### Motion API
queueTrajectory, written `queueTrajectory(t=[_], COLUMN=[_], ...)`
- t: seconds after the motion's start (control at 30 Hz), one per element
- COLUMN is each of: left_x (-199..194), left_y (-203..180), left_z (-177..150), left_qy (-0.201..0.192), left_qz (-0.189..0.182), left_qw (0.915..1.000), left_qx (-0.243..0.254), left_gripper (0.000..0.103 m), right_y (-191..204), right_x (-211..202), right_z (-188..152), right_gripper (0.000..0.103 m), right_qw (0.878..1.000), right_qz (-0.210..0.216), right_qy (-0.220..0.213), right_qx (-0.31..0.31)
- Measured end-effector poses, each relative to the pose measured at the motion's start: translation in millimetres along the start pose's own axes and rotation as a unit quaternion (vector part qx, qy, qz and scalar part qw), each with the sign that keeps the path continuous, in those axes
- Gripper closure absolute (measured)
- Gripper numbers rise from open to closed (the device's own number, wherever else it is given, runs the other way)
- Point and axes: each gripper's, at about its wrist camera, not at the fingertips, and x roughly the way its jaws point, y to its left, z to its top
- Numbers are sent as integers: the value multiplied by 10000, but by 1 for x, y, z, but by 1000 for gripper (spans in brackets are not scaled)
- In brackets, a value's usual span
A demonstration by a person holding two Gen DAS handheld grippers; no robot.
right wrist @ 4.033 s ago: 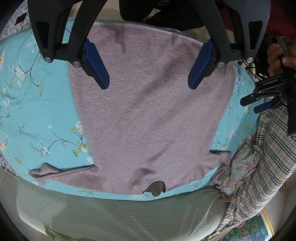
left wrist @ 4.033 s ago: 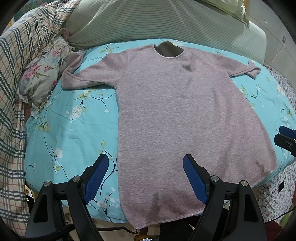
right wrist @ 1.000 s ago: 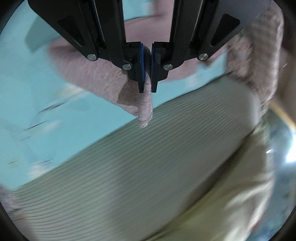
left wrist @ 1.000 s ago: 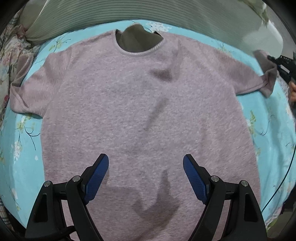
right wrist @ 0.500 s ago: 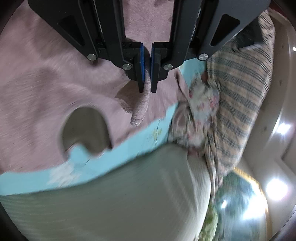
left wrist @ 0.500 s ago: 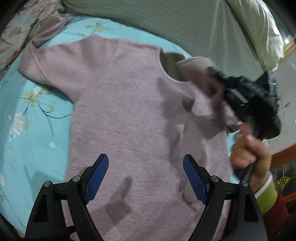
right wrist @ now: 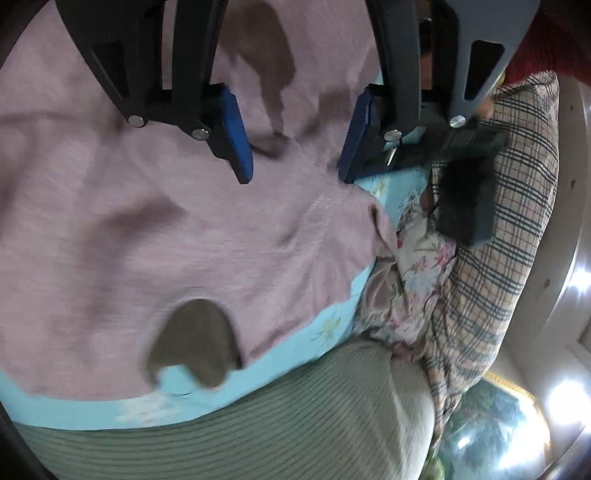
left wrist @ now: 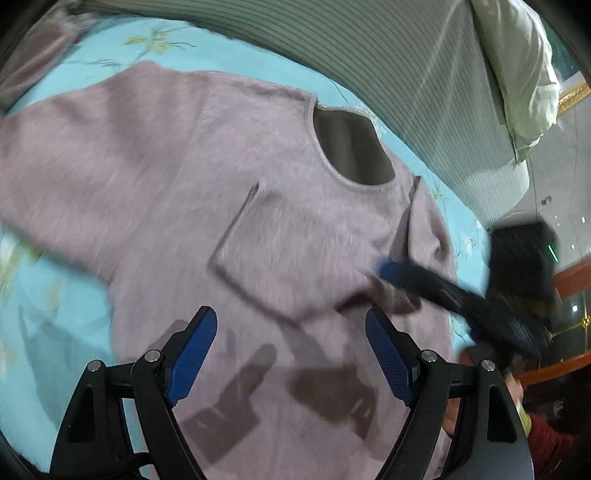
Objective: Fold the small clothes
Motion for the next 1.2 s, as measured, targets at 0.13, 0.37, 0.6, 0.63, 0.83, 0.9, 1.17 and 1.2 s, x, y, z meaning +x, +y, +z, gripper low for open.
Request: queueTrajectory(t=[0.13,0.37,0.6,0.63,0.83,0.9,1.17,1.2], left_x=[40,75,45,26,-16,-16,-42,-42], left_y=[3,-4,-13,-11,42,54,59,57], left_z=[38,57,42,39,25,22,-7,-9], left_qy=[313,459,-160,-466,-1218,-1274,-1823,-1823], left_qz=[65,309,567,496,960,1175,1128,1173], left_qw=[9992,9961,9953,9955,9873,9833,9706,9703], left_qx=[244,689,774,665,-351,-563,-1090,-1069], left_gripper=[20,54,97,97,97,97,97,97], right_y=[-19,-54,-63,-65,-101,-113,-145,-152], right_x=[-36,-81,-116,-121,-135,-135,-94,-86], right_z=[-10,-22,-11,-10,10,20,66,72], right_gripper=[53,53,53,53,52,47,43,43], right_qw=[9992,9941,9864,9847,9686,9668,9693,9698], right_qz=[-304,-771,-1151,-1220,-1962,-2015,-2216,-2214], right_qy=[-149,-526,-995,-1077,-1235,-1244,-834,-763], right_qx=[189,559,622,619,897,958,663,682])
